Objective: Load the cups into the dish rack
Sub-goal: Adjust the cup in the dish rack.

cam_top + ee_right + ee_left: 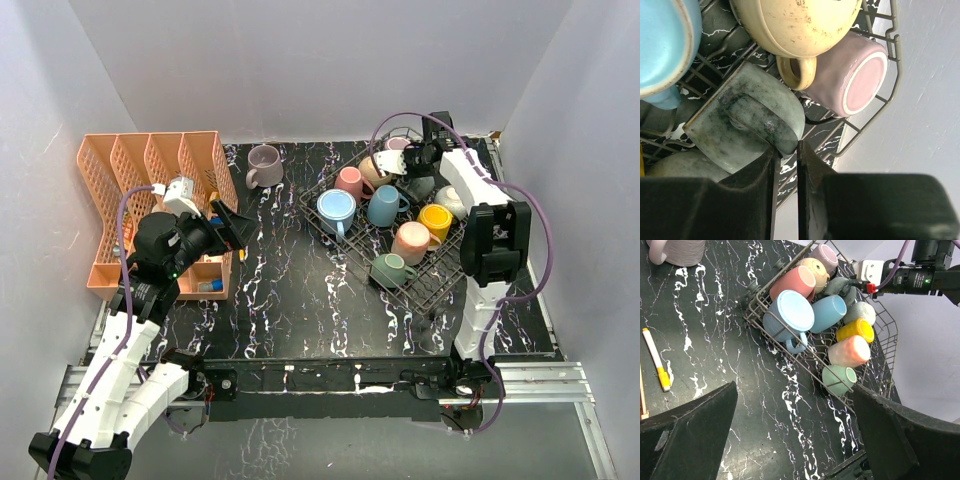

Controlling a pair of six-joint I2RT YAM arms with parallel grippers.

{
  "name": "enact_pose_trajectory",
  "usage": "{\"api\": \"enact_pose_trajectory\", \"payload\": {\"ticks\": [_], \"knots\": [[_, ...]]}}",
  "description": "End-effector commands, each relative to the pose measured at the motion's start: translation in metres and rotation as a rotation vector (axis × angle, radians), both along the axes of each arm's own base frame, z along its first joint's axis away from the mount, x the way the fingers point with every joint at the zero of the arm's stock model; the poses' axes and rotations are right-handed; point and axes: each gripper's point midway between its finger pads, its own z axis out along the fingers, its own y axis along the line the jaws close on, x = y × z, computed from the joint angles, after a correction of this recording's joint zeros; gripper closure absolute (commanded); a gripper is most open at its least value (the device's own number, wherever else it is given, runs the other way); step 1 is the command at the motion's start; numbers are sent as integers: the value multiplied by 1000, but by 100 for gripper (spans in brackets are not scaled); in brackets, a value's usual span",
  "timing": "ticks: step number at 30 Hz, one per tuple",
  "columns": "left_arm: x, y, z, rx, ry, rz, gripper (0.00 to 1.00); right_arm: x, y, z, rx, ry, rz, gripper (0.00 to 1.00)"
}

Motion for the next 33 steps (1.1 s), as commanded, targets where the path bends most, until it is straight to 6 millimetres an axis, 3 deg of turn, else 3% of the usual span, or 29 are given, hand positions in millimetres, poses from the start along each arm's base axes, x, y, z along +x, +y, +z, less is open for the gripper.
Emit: {"api": "enact_pose_trajectory", "payload": {"ticks": [1, 10, 15, 20, 26, 33], "knots": [[-5, -1, 6, -18, -21, -10, 3, -30, -1, -12, 27, 98, 7, 90], [-3, -2, 9, -28, -24, -13, 3, -30, 1, -8, 110, 109, -43, 81], [-5, -4, 6, -39, -19, -18, 3, -49, 8, -8, 138, 133, 16, 81], [-3, -10, 10, -73, -27, -44, 3, -65, 19, -8, 173, 135, 79, 73], [-4, -21, 13, -118, -28, -94, 4, -72, 21, -10, 193, 158, 69, 69], [-7, -23, 14, -142, -32, -104, 4, -79, 24, 5, 259, 174, 22, 61]]}}
